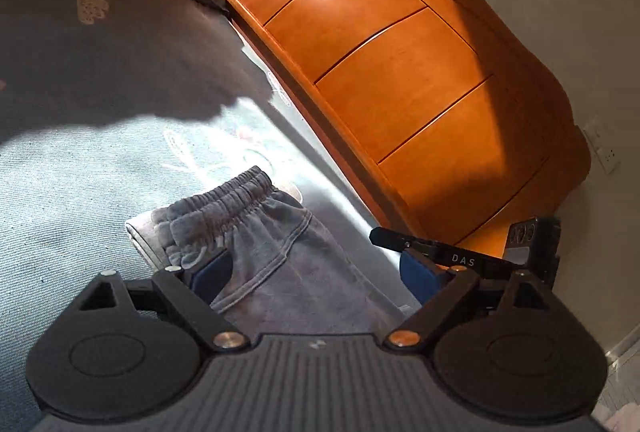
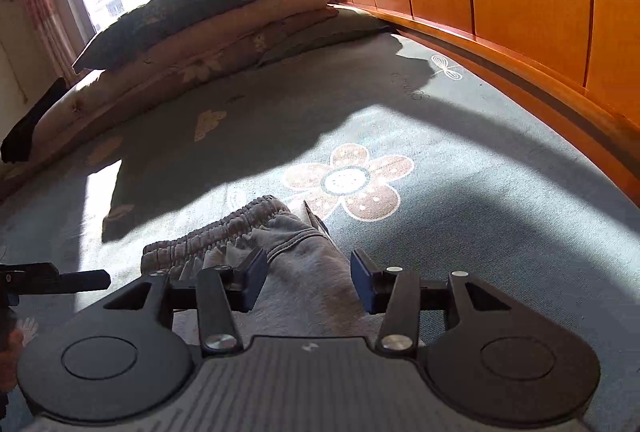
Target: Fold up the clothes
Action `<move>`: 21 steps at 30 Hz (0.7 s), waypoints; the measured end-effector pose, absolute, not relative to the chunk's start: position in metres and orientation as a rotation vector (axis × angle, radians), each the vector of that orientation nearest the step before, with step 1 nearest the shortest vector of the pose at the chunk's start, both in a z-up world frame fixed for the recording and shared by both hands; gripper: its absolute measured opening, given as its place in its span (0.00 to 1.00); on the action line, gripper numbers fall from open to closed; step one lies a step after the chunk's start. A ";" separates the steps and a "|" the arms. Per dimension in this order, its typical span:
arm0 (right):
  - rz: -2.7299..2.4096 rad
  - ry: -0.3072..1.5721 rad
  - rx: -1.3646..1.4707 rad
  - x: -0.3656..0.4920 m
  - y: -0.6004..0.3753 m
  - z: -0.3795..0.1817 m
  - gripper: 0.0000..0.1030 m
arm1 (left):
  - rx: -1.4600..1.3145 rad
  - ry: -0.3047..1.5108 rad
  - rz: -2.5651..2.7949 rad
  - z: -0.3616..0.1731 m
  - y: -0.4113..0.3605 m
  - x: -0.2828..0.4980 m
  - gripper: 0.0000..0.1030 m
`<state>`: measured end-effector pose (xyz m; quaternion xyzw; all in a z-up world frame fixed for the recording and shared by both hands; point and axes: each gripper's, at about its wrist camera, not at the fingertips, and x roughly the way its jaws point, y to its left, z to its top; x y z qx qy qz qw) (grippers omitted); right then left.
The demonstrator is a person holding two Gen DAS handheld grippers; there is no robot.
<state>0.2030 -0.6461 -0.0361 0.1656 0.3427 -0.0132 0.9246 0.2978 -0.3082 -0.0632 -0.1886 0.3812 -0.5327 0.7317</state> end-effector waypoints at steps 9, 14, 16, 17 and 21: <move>-0.031 0.757 0.433 0.185 -0.672 -0.083 0.50 | -0.012 0.749 -1.112 -0.078 -0.364 0.249 0.88; -0.149 0.718 0.499 0.168 -0.705 -0.089 0.50 | -0.111 0.807 -1.014 -0.083 -0.340 0.280 0.88; -0.126 0.687 0.512 0.160 -0.706 -0.083 0.50 | -0.113 0.744 -1.023 -0.069 -0.337 0.278 0.88; -0.104 0.673 0.513 0.156 -0.703 -0.079 0.50 | -0.113 0.708 -1.043 -0.064 -0.338 0.276 0.88; 0.021 0.696 0.517 0.151 -0.685 -0.078 0.50 | -0.095 0.686 -1.038 -0.065 -0.355 0.286 0.89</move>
